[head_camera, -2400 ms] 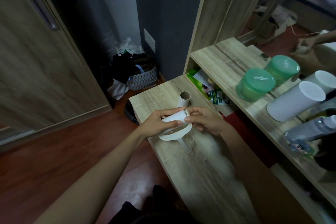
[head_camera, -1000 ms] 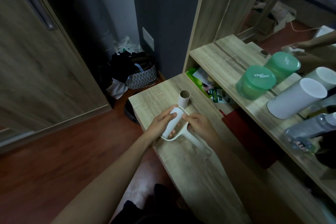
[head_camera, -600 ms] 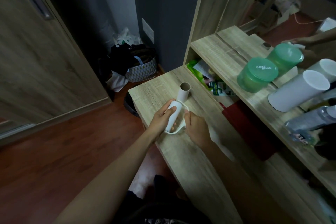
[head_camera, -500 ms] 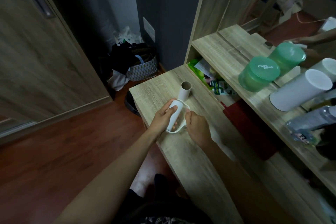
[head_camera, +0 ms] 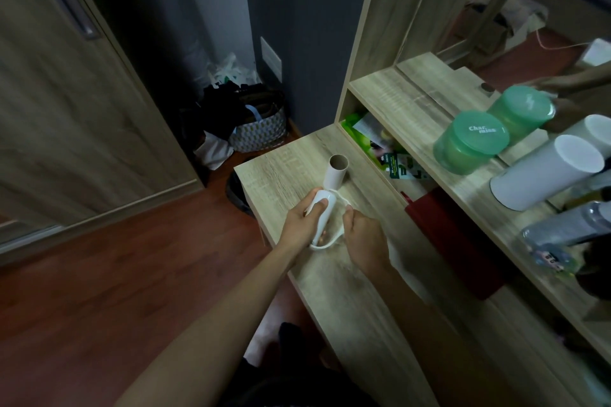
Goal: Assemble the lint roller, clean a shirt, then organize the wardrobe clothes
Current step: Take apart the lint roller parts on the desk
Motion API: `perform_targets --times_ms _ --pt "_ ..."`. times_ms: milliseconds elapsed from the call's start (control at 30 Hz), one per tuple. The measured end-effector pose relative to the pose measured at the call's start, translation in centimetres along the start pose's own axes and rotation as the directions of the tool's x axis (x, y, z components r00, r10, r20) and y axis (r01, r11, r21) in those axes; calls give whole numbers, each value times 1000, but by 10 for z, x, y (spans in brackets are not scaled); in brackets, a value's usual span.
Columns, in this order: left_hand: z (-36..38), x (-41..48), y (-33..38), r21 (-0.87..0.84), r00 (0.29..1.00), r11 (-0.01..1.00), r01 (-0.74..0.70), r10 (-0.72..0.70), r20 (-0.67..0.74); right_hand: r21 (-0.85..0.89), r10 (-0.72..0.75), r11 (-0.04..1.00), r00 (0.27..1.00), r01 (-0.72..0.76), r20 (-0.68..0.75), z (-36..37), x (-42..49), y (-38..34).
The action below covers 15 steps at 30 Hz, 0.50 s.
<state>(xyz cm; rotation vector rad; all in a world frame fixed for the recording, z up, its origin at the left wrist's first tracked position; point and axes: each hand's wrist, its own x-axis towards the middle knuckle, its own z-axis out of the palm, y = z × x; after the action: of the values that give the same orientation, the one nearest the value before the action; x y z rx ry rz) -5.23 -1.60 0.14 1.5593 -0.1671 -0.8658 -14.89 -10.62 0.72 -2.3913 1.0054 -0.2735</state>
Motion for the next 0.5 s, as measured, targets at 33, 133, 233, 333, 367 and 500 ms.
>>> perform_targets --times_ms 33,133,233,333,367,500 --pt "-1 0 1 13 1000 1000 -10 10 12 26 -4 1000 1000 4 6 1 0 0" --pt "-6 2 3 63 997 996 -60 56 58 132 13 991 998 -21 64 0 3 3" --pt "-12 3 8 70 992 993 -90 84 90 319 59 941 982 -115 179 -8 11 -1" --pt "-15 1 13 68 989 992 -107 99 111 407 -29 912 983 -48 180 -20 20 -3" --pt "-16 0 14 69 988 992 -102 93 120 430 -33 901 978 -59 205 -23 22 -4" --pt "-19 -2 14 49 985 997 -63 54 165 487 49 842 932 -232 360 -33 30 -3"
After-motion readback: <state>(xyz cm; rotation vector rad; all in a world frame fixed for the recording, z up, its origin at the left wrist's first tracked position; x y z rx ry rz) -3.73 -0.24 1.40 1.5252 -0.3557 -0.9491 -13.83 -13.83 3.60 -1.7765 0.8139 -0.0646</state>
